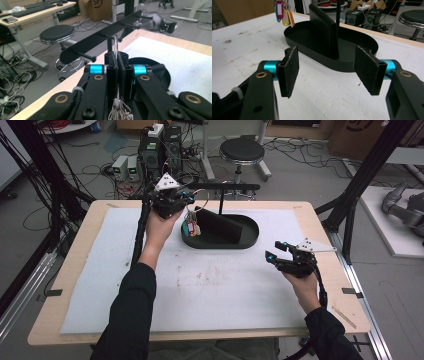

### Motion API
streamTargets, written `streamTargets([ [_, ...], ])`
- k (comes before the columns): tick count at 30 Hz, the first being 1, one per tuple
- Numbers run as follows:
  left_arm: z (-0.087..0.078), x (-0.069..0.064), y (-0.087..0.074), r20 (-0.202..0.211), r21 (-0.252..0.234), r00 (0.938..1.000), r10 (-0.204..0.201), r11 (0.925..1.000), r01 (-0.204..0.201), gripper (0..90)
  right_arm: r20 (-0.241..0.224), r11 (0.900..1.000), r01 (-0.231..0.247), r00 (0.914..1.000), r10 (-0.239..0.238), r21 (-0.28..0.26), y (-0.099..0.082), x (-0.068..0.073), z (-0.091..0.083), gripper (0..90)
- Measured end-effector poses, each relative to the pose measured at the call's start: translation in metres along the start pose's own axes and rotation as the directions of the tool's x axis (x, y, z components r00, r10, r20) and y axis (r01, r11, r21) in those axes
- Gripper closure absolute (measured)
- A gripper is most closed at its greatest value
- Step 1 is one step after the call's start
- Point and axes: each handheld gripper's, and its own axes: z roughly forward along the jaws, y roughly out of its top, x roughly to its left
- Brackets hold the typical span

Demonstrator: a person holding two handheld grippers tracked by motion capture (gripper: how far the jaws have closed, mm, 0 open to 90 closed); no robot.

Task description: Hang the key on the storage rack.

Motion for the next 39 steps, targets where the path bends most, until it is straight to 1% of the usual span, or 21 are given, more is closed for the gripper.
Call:
streamTargets([
  [1, 0.000, 0.001, -0.001, -0.003, 0.004, 1.0000, -0.002, 1.0000, 0.002, 86.6, 0.001, 1.0000, -0.001, 1.0000, 0.001, 0.000, 0.000, 0.000, 0.000, 37.2],
  [5, 0.004, 0.006, -0.006, -0.011, -0.003, 0.9994, -0.033, 0.9995, 0.033, 86.7, 0.004, 1.0000, -0.001, 1.0000, 0.001, 0.003, 0.000, 0.000, 0.001, 36.8],
  [7, 0.005, 0.007, -0.008, -0.016, 0.001, 0.9990, -0.041, 0.9992, 0.041, 86.6, 0.002, 1.0000, -0.001, 1.0000, 0.001, 0.002, 0.000, 0.000, 0.001, 36.8],
  [12, 0.006, 0.012, -0.014, -0.015, -0.008, 0.9981, -0.060, 0.9982, 0.060, 86.6, 0.003, 1.0000, 0.000, 1.0000, 0.000, 0.003, 0.000, 0.000, 0.001, 36.8],
  [15, 0.006, 0.016, -0.017, -0.021, -0.016, 0.9965, -0.080, 0.9967, 0.080, 86.6, 0.003, 1.0000, 0.003, 1.0000, -0.003, 0.004, 0.000, 0.000, 0.001, 36.8],
  [18, 0.008, 0.018, -0.020, -0.028, -0.012, 0.9951, -0.095, 0.9954, 0.095, 86.6, 0.004, 1.0000, 0.002, 1.0000, -0.002, 0.003, 0.000, 0.000, 0.001, 36.8],
  [28, 0.009, 0.021, -0.025, -0.045, -0.021, 0.9931, -0.109, 0.9939, 0.108, 86.5, 0.002, 1.0000, 0.003, 1.0000, -0.003, 0.005, 0.000, 0.000, 0.002, 36.7],
  [35, 0.014, 0.019, -0.026, -0.082, -0.002, 0.9921, -0.095, 0.9955, 0.095, 86.0, 0.000, 0.9999, 0.005, 1.0000, -0.005, 0.009, 0.000, 0.001, 0.002, 36.7],
  [36, 0.014, 0.019, -0.027, -0.089, 0.004, 0.9922, -0.087, 0.9961, 0.088, 85.9, 0.001, 0.9999, 0.006, 1.0000, -0.006, 0.008, 0.000, 0.001, 0.002, 36.7],
  [38, 0.014, 0.016, -0.027, -0.120, 0.017, 0.9902, -0.071, 0.9971, 0.074, 83.9, -0.001, 1.0000, 0.004, 1.0000, -0.004, 0.008, 0.000, 0.001, 0.002, 36.7],
  [39, 0.014, 0.015, -0.027, -0.139, 0.034, 0.9891, -0.049, 0.9980, 0.054, 83.4, -0.002, 0.9999, 0.004, 1.0000, -0.004, 0.009, -0.001, 0.001, 0.002, 36.7],
])
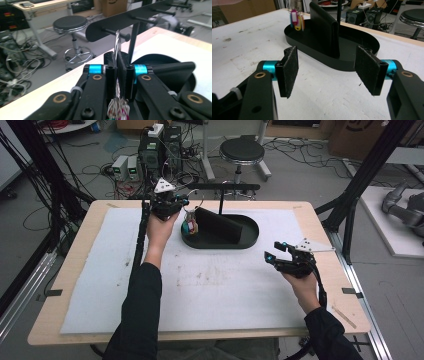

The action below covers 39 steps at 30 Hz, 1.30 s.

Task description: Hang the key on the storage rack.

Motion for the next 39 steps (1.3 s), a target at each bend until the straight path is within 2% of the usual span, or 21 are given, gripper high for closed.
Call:
streamTargets([
  [2, -0.001, -0.003, 0.000, -0.038, 0.008, 0.9989, 0.028, 0.9996, -0.028, 80.9, 0.000, 1.0000, 0.000, 1.0000, 0.000, 0.001, 0.000, 0.000, 0.000, 36.7],
  [3, -0.002, -0.004, 0.000, -0.056, 0.017, 0.9977, 0.038, 0.9992, -0.038, 76.5, 0.000, 1.0000, 0.000, 1.0000, 0.000, 0.001, 0.000, -0.001, 0.000, 36.7],
  [5, -0.005, -0.006, 0.001, -0.075, 0.026, 0.9951, 0.065, 0.9977, -0.063, 72.8, 0.000, 1.0000, 0.000, 1.0000, 0.000, 0.001, 0.000, -0.001, 0.000, 36.6],
  [7, -0.009, -0.011, 0.002, -0.106, 0.027, 0.9901, 0.092, 0.9956, -0.090, 64.2, 0.001, 1.0000, 0.000, 1.0000, 0.000, 0.001, 0.000, -0.001, 0.000, 36.6],
  [9, -0.016, -0.014, 0.001, -0.094, 0.009, 0.9912, 0.093, 0.9957, -0.092, 55.2, 0.003, 1.0000, -0.001, 1.0000, 0.001, 0.003, 0.000, -0.001, 0.000, 36.5],
  [13, -0.032, -0.019, -0.004, -0.059, -0.030, 0.9962, 0.063, 0.9974, -0.065, 44.4, 0.008, 1.0000, -0.005, 1.0000, 0.005, 0.000, 0.000, -0.001, -0.001, 36.2],
  [19, -0.062, -0.027, -0.017, 0.021, -0.063, 0.9986, 0.048, 0.9969, -0.047, 38.1, 0.023, 1.0000, -0.004, 0.9997, 0.004, -0.001, -0.001, -0.003, -0.003, 35.3],
  [22, -0.079, -0.032, -0.026, 0.055, -0.080, 0.9980, 0.033, 0.9964, -0.029, 33.8, 0.029, 1.0000, -0.007, 0.9996, 0.007, 0.000, -0.001, -0.005, -0.004, 34.9],
  [24, -0.093, -0.036, -0.034, 0.078, -0.086, 0.9963, 0.037, 0.9959, -0.031, 32.8, 0.035, 1.0000, -0.009, 0.9994, 0.009, 0.001, -0.001, -0.006, -0.006, 34.7],
  [28, -0.115, -0.046, -0.052, 0.091, -0.091, 0.9950, 0.043, 0.9953, -0.034, 29.9, 0.052, 1.0000, -0.009, 0.9986, 0.009, 0.000, -0.002, -0.008, -0.009, 34.5],
  [30, -0.126, -0.050, -0.063, 0.089, -0.085, 0.9943, 0.058, 0.9951, -0.051, 29.5, 0.055, 1.0000, -0.008, 0.9985, 0.008, -0.001, -0.002, -0.010, -0.010, 34.5],
  [33, -0.142, -0.054, -0.083, 0.094, -0.086, 0.9947, 0.042, 0.9957, -0.034, 29.3, 0.062, 0.9999, -0.012, 0.9980, 0.012, -0.001, -0.002, -0.011, -0.012, 34.5],
  [35, -0.150, -0.055, -0.095, 0.085, -0.089, 0.9952, 0.047, 0.9952, -0.039, 29.3, 0.067, 0.9999, -0.013, 0.9976, 0.013, -0.003, -0.002, -0.011, -0.012, 34.5],
  [39, -0.158, -0.049, -0.118, 0.065, -0.099, 0.9977, 0.019, 0.9950, -0.013, 28.7, 0.076, 0.9999, -0.010, 0.9970, 0.010, 0.002, -0.003, -0.012, -0.013, 34.4],
])
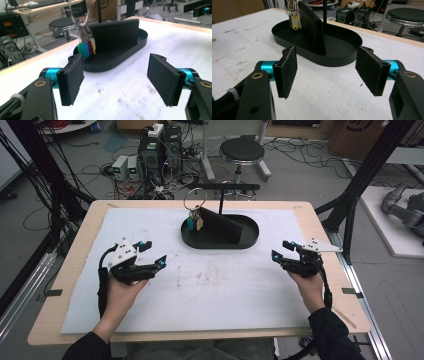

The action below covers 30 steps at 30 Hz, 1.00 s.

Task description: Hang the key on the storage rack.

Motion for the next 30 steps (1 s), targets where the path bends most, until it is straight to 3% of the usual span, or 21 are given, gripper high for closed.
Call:
streamTargets([
  [4, -0.004, 0.010, -0.019, -0.025, 0.032, 0.9994, -0.025, 0.9992, 0.026, 28.4, 0.004, 1.0000, 0.001, 1.0000, -0.001, 0.001, 0.000, -0.001, 0.001, 34.1],
  [9, -0.007, 0.019, -0.025, -0.031, 0.027, 0.9970, -0.071, 0.9970, 0.072, 24.6, 0.018, 0.9999, 0.003, 0.9998, -0.003, 0.016, -0.001, -0.003, 0.004, 33.1],
  [15, -0.007, 0.022, -0.031, -0.054, 0.046, 0.9969, -0.057, 0.9972, 0.059, 24.5, 0.029, 0.9990, -0.003, 0.9996, 0.002, 0.044, -0.005, -0.009, 0.006, 30.0],
  [30, -0.007, 0.026, -0.031, -0.058, 0.047, 0.9972, -0.047, 0.9977, 0.050, 24.5, 0.051, 0.9978, -0.009, 0.9987, 0.006, 0.066, -0.009, -0.014, 0.005, 26.8],
])
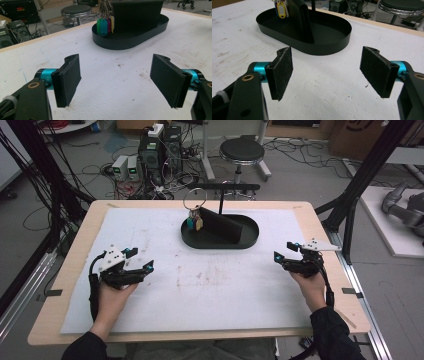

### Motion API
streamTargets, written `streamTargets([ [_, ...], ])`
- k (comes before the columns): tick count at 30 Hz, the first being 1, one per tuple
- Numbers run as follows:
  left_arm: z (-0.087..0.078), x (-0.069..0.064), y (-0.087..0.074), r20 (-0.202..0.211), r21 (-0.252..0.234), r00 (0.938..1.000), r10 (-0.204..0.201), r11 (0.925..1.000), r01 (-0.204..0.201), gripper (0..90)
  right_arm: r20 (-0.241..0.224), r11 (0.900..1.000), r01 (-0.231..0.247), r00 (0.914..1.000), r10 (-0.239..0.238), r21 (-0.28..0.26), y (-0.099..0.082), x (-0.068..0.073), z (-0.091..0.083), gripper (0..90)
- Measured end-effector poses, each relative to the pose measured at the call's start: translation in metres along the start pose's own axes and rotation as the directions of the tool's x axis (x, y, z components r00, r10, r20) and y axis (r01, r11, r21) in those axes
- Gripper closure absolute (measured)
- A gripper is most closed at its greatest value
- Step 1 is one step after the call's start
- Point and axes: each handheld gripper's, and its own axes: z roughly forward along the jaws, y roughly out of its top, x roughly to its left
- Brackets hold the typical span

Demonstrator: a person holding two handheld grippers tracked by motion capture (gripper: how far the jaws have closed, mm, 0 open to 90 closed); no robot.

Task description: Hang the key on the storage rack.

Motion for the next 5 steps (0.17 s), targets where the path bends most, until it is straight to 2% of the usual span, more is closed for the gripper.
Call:
streamTargets([
  [5, -0.0006, 0.0007, 0.0010, -0.006, -0.001, 1.0000, 0.005, 1.0000, -0.005, 24.5, 0.003, 1.0000, -0.006, 1.0000, 0.006, 0.003, -0.0010, -0.0010, -0.0005, 26.1],
])
